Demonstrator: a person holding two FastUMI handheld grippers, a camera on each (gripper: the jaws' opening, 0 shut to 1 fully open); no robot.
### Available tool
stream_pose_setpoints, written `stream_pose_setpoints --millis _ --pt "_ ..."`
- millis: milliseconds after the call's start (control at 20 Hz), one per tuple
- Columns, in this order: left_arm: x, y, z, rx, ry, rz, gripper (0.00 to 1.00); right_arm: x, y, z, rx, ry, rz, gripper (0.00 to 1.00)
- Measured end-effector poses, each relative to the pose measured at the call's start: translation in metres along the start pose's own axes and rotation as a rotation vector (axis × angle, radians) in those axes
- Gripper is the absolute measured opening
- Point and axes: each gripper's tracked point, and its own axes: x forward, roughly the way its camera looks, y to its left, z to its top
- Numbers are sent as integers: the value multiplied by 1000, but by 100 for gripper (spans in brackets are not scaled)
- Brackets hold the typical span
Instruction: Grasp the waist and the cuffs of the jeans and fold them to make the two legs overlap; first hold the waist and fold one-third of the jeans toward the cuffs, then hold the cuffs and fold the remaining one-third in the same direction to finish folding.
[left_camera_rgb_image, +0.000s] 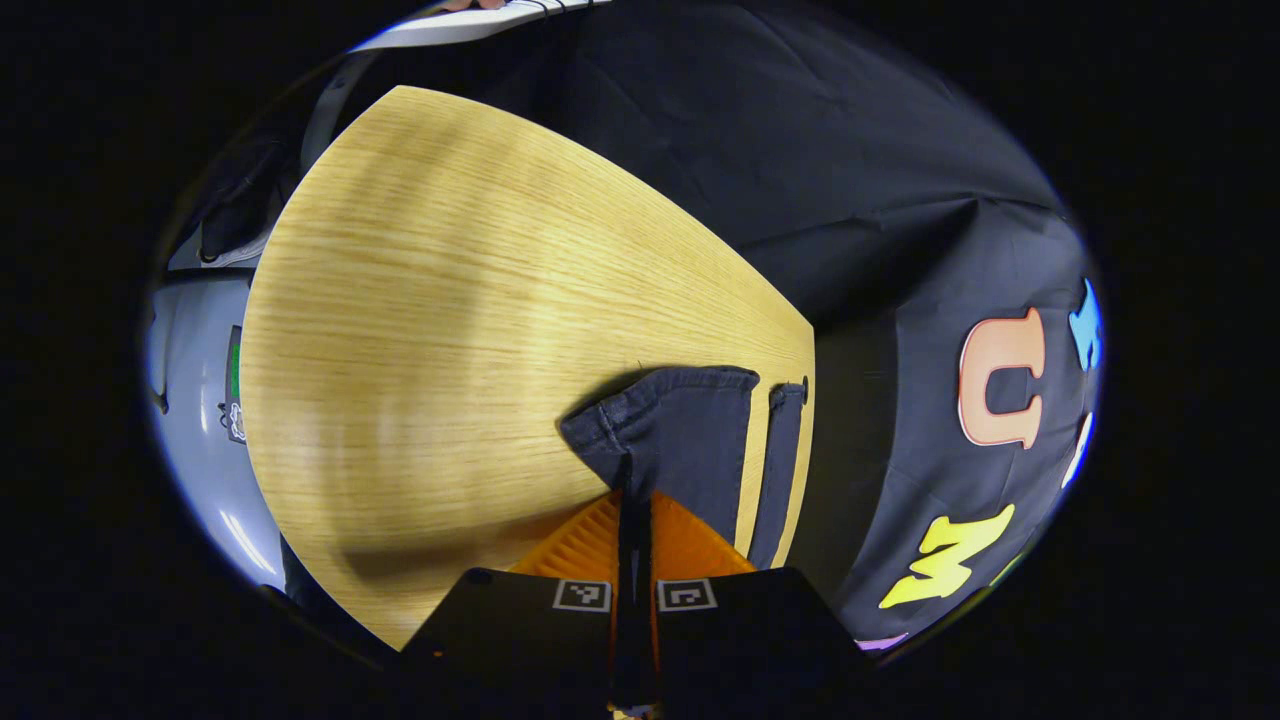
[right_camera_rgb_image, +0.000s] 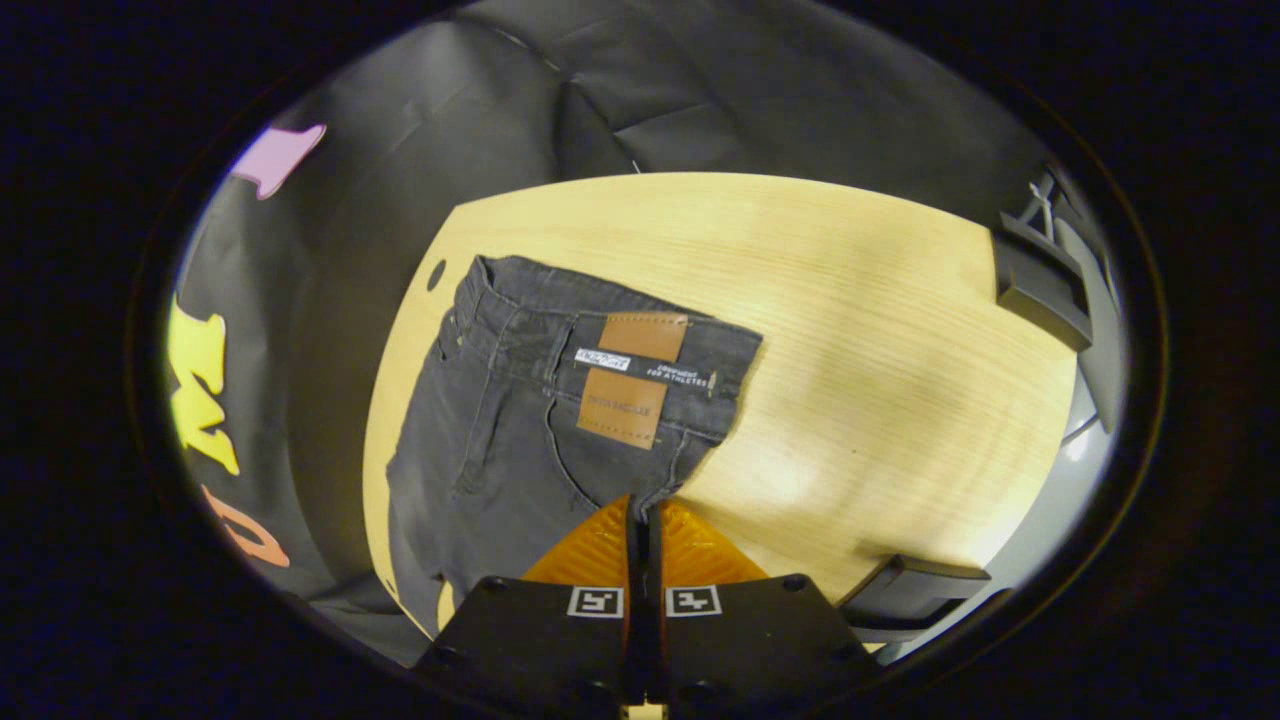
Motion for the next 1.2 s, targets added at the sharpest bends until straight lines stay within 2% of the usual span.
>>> stream_pose_setpoints --millis 250,350,400,450,600,650,700,800,1000,1200 --pt "-1 -1 -1 -20 15 19 3 -7 4 2 -23 -15 7 1" --pt "-5 -6 -2 -32 23 32 3 -22 14 8 -42 -36 39 5" --pt "-8 -12 -2 -27 26 28 3 -30 24 11 -51 -46 60 1" --pt "-11 -20 -3 -16 30 19 3 -39 36 15 -54 -54 88 1" --pt "-20 -57 -3 -21 29 -26 3 -61 73 28 -46 -73 174 1" --pt "-21 -72 -2 -26 31 -38 3 -66 87 33 -45 -75 199 5" --pt "-20 -88 -2 -23 32 -51 3 -69 100 37 -45 -75 224 1" --pt "-14 -120 -1 9 40 -79 3 -71 126 45 -50 -74 266 1" --pt "12 -168 2 53 60 -106 3 -62 167 59 -50 -82 322 0" --pt "58 -207 -3 63 83 -110 3 -44 201 75 -66 -101 339 1"
